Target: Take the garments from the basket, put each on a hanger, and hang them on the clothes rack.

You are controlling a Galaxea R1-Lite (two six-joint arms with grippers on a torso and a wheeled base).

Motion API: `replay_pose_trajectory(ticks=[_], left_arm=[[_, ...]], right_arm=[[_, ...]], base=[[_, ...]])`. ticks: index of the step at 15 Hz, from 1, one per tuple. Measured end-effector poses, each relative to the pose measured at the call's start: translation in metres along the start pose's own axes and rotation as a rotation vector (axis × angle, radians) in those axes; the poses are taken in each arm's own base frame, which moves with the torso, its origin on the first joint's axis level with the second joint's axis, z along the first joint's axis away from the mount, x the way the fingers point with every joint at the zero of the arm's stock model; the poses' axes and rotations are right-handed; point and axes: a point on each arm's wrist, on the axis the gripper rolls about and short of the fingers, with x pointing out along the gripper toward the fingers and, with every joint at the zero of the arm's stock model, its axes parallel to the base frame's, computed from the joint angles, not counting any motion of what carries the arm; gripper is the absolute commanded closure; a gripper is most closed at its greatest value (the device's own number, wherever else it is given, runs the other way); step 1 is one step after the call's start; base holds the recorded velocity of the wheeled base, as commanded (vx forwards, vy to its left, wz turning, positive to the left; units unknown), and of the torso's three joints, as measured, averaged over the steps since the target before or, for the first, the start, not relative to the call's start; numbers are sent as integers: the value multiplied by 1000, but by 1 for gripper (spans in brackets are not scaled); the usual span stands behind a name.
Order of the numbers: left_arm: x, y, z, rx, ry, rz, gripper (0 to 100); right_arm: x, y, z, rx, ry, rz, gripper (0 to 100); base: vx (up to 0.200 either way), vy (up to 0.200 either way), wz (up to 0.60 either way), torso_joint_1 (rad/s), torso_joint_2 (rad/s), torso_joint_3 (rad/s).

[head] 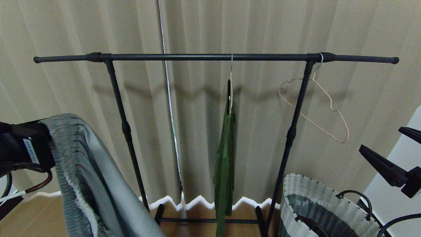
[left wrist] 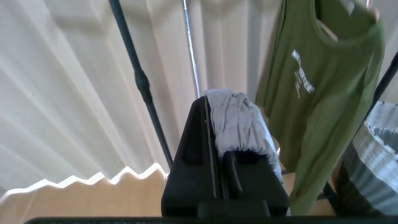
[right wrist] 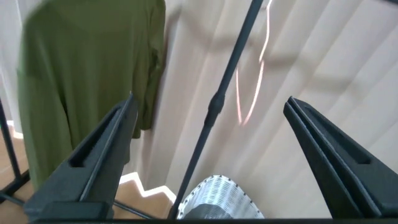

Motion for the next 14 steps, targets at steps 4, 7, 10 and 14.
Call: replay_pose_trajectory(ticks=[4, 7, 10, 14], left_arm=[[0, -1, -8, 11, 16, 0, 100], [-1, -1, -11, 47, 6, -1, 100], [-2, -2, -14, 61, 12, -34, 100], [-5, -1, -14, 59, -1, -49, 100]], right_arm=[[-1, 0, 1, -3, -6, -5, 0], [-10, -2, -14, 20, 95, -35, 0], [-9, -9, -14, 63, 239, -60, 0], [-6, -24, 16, 124, 417, -74, 0]], base=[[0, 0, 0, 193, -415, -234], [0, 0, 0, 53, -85, -48], [0, 0, 0, 0, 0, 0], [0, 0, 0, 0, 0, 0]])
